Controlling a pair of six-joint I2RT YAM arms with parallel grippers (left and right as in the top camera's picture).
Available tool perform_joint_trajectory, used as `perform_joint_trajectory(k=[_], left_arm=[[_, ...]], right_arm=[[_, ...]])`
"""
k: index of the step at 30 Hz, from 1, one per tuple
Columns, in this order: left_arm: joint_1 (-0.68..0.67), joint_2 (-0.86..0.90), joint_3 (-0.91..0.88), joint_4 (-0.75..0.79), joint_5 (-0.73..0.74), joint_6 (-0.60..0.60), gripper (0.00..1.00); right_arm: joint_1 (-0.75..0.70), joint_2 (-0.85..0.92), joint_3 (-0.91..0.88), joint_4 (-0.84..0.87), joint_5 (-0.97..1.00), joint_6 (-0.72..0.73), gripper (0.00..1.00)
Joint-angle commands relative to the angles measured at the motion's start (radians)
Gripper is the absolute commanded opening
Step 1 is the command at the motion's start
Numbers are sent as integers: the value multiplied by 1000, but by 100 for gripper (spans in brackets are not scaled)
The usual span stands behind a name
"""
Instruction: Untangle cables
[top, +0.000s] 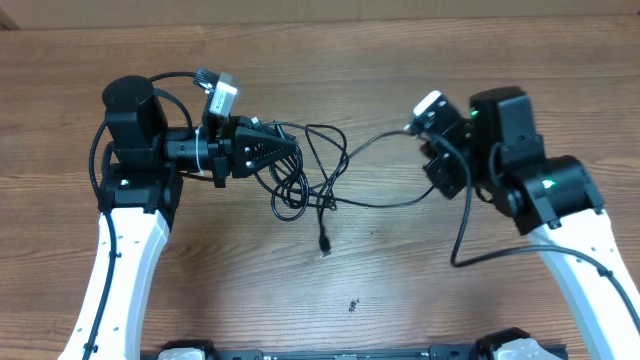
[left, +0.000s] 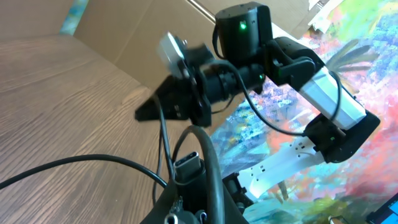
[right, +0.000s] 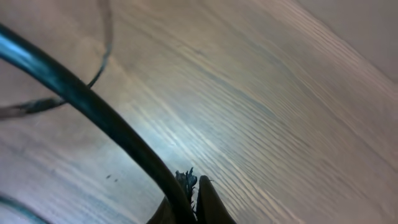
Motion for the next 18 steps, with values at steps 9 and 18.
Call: perform_joint_trajectory(k=[9, 18], left_arm=[[10, -18, 5, 4, 34, -21, 4], [8, -18, 5, 4, 34, -21, 4]], right_arm=[[-184, -1, 15, 22, -19, 250, 100], [-183, -1, 15, 62, -341, 33, 100]])
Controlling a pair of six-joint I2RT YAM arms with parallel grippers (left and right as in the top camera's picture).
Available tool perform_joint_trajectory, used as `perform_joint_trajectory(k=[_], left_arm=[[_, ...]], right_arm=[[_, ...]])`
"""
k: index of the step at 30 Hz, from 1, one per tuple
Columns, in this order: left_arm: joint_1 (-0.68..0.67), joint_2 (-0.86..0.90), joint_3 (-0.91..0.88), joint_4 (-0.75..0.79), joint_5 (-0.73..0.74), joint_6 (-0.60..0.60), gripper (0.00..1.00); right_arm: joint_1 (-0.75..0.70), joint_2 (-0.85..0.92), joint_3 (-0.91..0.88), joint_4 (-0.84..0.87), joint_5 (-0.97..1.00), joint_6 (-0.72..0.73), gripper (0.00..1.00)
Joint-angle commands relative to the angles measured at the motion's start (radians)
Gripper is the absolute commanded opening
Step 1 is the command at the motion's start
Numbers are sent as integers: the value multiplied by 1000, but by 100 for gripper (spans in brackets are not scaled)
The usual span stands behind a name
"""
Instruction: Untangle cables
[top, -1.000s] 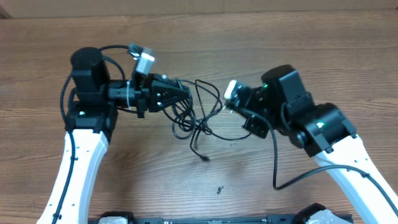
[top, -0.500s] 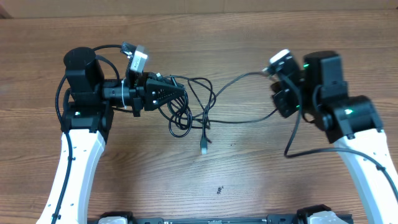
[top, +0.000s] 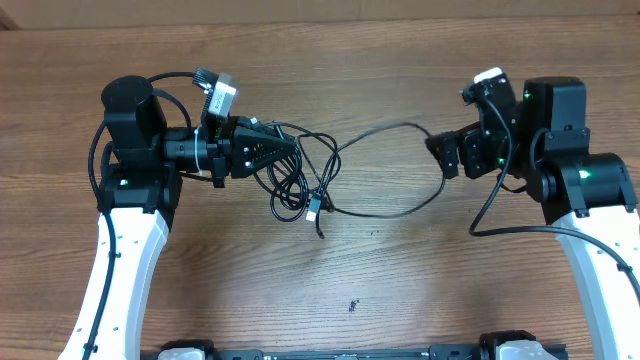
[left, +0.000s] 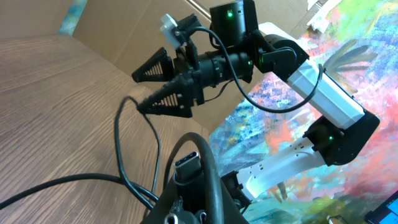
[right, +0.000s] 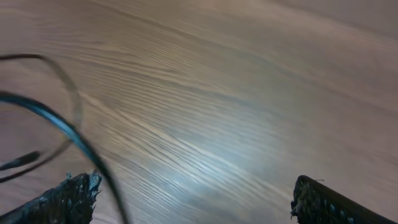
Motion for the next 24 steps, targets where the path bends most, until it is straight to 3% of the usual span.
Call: perform_joint_trajectory(k=[1, 6, 11, 16, 24], left_arm=[[5, -18, 5, 5, 27, -20, 4], [5, -18, 5, 5, 27, -31, 4], [5, -18, 5, 9, 26, -137, 4], [-2, -18, 5, 16, 13, -269, 4], [-66, -18, 5, 125, 8, -387, 4]], right_arm=[[-2, -1, 15, 8, -229, -160, 100], [2, -1, 15, -44, -446, -415, 100], [41, -1, 15, -102, -500, -606, 100], [107, 0, 14, -92, -513, -682, 100], [227, 43, 14, -50, -514, -682, 98]])
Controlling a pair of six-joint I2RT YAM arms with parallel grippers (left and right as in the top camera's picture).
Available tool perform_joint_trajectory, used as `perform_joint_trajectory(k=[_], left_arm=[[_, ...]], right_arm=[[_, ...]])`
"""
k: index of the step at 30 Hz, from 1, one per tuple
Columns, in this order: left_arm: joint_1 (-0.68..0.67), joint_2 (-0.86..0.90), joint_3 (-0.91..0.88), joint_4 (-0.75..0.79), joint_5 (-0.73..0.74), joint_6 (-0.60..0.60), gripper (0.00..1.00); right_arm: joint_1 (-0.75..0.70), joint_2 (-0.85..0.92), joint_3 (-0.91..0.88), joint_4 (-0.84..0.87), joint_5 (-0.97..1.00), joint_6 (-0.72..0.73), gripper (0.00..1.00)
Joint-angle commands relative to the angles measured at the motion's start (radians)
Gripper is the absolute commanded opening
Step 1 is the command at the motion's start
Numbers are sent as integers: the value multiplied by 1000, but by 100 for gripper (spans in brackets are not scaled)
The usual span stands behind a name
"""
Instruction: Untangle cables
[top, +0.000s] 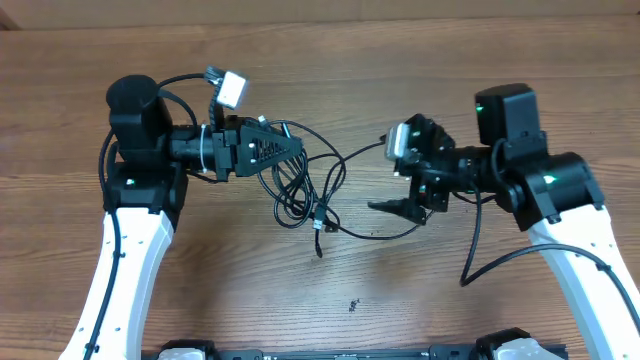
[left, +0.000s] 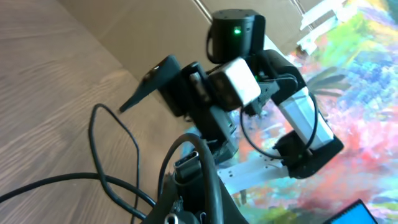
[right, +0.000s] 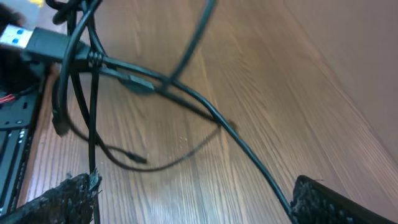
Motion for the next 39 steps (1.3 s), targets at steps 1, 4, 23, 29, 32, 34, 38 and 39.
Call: perform_joint_trajectory(k=[1, 4, 23, 29, 32, 34, 38, 39], left_arm=[[-31, -18, 5, 61, 7, -92, 4], [-42, -18, 5, 95, -5, -109, 4], [-97, -18, 5, 121, -45, -133, 4], [-100, -18, 6, 185, -41, -219, 4], [-100, -18, 6, 246, -41, -270, 4], [-100, -18, 6, 289, -41, -303, 4], [-100, -18, 6, 346, -41, -357, 4], [-100, -18, 6, 345, -41, -357, 4]], right_arm=[[53, 35, 14, 8, -22, -23, 97], [85, 50, 14, 16, -27, -23, 94], [125, 50, 14, 68, -178, -20, 84], [125, 51, 14, 68, -175, -20, 81], [125, 51, 14, 67, -175, -20, 81], [125, 51, 14, 64, -175, -20, 81], [125, 51, 14, 60, -175, -20, 76], [125, 51, 14, 61, -175, -20, 73]])
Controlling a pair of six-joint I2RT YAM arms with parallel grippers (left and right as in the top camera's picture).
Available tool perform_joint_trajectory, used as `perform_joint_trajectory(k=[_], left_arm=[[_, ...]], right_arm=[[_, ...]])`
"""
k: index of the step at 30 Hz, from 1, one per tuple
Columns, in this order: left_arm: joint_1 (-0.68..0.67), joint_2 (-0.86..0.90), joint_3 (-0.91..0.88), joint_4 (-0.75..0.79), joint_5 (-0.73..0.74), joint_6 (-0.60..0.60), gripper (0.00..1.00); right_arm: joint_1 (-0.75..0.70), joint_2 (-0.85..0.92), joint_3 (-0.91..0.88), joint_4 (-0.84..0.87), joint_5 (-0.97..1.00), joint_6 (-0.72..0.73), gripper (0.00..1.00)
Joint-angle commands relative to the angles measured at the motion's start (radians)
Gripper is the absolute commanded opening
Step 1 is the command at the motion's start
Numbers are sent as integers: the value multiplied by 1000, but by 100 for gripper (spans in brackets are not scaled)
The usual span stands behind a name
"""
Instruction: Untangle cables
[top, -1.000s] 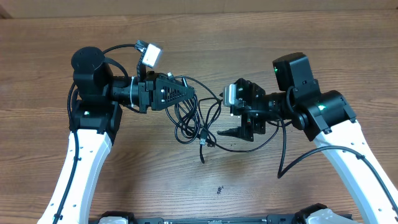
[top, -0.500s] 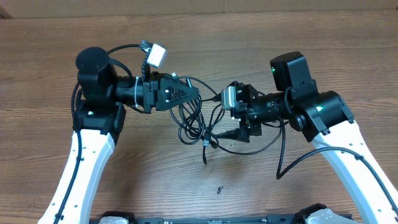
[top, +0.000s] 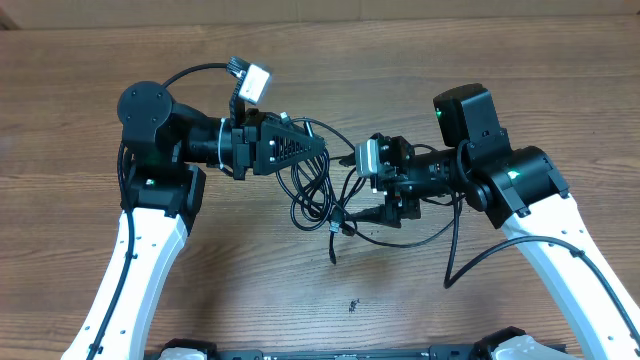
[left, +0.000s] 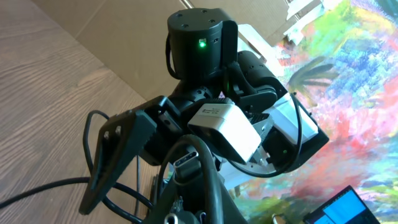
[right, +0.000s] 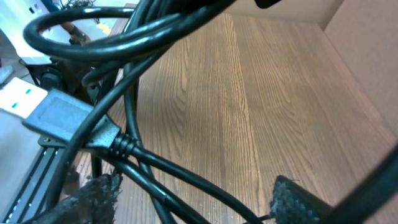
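Thin black cables (top: 318, 190) lie in a knot at the table's middle, with one loose end (top: 332, 256) trailing toward the front. My left gripper (top: 318, 150) is shut on the knot's upper part; in the left wrist view a USB-C plug (left: 187, 163) and a cable loop stick out of it (left: 186, 193). My right gripper (top: 354, 192) is open at the knot's right side. In the right wrist view several strands and a flat plug (right: 67, 118) cross between its fingertips (right: 98, 198), and the gripper (right: 196, 202) grips nothing.
The wooden table (top: 480, 310) stretches all round the cables. A cardboard wall (top: 320, 10) runs along the far edge. The right arm's own black lead (top: 460, 255) hangs in a loop over the table. The two arms face each other closely across the knot.
My right gripper, still open, has moved left to the knot and now has strands between its fingers. The left gripper and the held bundle have shifted a little to the right.
My right gripper was first shut on a cable drawn out to the right of the knot. Then it stood open farther right, the cable lying slack. Then it was open nearer the knot, and now at it. The left gripper held the bundle at every moment.
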Motion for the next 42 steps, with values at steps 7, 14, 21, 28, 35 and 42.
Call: perform_joint_trajectory(k=[7, 14, 21, 28, 35, 42], left_arm=[[-2, -18, 6, 13, 5, -61, 4], [2, -18, 6, 13, 5, -61, 4], [43, -18, 6, 13, 39, -65, 4], [112, -18, 6, 20, 65, -106, 4], [127, -18, 6, 28, 65, -105, 4], [127, -18, 6, 42, 65, -105, 4]], right_arm=[[5, -5, 14, 0, -22, -2, 21], [4, -5, 14, -11, -19, -2, 4], [2, -5, 14, -27, 35, 4, 4], [2, -5, 14, -9, 275, 200, 4], [2, -5, 14, -3, 541, 402, 4], [-11, -5, 14, -3, 721, 573, 4]])
